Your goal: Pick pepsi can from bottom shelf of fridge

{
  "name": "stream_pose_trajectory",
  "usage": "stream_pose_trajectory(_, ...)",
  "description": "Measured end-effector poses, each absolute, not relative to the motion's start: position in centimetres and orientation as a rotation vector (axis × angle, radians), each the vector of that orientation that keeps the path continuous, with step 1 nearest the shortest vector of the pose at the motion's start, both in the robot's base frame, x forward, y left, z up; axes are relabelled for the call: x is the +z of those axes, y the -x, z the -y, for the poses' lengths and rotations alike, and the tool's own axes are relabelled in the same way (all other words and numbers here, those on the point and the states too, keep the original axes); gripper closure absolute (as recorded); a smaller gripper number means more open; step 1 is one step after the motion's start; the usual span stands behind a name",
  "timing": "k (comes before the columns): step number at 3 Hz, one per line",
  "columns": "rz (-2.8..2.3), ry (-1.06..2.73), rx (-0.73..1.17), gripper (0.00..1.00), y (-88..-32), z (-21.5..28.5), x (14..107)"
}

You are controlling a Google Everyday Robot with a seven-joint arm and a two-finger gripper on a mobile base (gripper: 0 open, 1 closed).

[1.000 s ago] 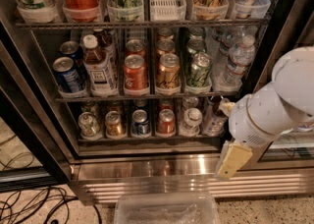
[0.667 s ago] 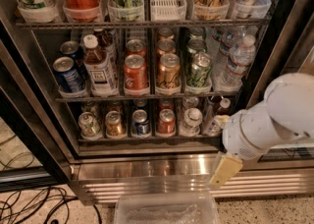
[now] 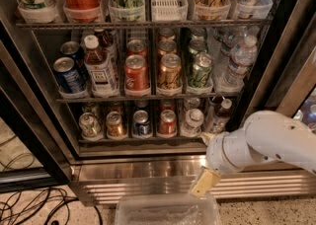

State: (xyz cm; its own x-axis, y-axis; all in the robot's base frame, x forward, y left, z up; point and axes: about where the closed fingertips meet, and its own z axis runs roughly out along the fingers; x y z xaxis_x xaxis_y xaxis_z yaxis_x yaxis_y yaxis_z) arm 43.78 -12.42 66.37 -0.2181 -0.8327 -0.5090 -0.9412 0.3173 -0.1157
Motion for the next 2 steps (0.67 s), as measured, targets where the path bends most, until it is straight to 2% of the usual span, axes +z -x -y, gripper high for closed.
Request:
stream_pose_trajectory(1,-2.063,1.519,0.358,0.00,-44.79,10.33,63.59)
stream_pose_trajectory(2,-2.063,1.519,0.358,0.00,-44.79,10.32,63.58)
